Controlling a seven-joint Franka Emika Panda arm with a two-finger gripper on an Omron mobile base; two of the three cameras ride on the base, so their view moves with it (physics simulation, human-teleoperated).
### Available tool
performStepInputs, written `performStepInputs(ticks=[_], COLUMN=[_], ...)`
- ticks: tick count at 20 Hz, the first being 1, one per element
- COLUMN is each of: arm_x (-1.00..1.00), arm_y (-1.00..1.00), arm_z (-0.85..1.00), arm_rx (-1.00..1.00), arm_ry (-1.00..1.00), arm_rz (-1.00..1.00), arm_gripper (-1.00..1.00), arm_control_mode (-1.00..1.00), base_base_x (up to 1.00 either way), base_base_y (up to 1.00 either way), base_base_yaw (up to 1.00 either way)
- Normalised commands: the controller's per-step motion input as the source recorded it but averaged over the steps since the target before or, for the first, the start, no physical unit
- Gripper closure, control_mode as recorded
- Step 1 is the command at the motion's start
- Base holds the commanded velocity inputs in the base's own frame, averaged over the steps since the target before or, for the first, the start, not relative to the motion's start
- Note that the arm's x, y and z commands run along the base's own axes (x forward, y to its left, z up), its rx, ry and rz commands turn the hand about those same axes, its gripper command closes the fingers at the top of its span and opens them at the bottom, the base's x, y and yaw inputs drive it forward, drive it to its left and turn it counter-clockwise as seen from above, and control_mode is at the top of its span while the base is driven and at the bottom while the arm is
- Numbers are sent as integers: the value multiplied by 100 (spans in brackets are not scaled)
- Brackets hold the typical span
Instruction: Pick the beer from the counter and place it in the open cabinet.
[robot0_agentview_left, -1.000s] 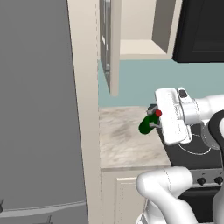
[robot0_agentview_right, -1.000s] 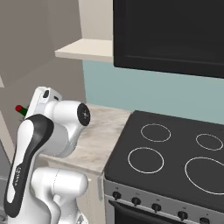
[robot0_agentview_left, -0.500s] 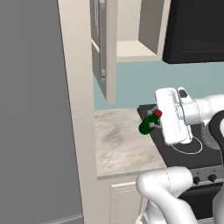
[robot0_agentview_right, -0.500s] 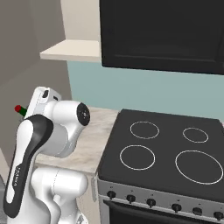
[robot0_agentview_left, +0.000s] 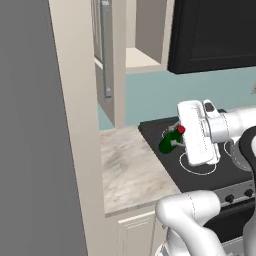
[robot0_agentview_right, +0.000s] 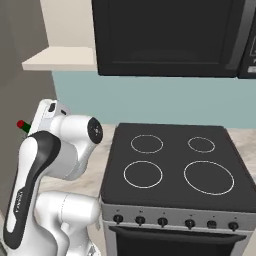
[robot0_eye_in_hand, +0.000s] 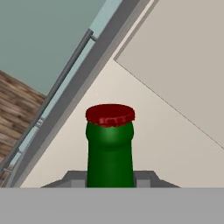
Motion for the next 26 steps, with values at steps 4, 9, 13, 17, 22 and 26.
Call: performStepInputs(ticks=[4,9,13,17,22,26], arm_x=[0,0,0,0,0,0], arm_y=[0,0,0,0,0,0], arm_z=[0,0,0,0,0,0], arm_rx=[0,0,0,0,0,0], arm_ry=[0,0,0,0,0,0], arm_rz=[0,0,0,0,0,0], arm_gripper=[100,100,100,100,100,100], arm_control_mode=[100,100,100,100,100,100], base_base_x=[1,7,-6,-12,0,1], base_base_y=[8,13,58,80,32,0], base_base_yaw=[-6,0,3,5,10,17])
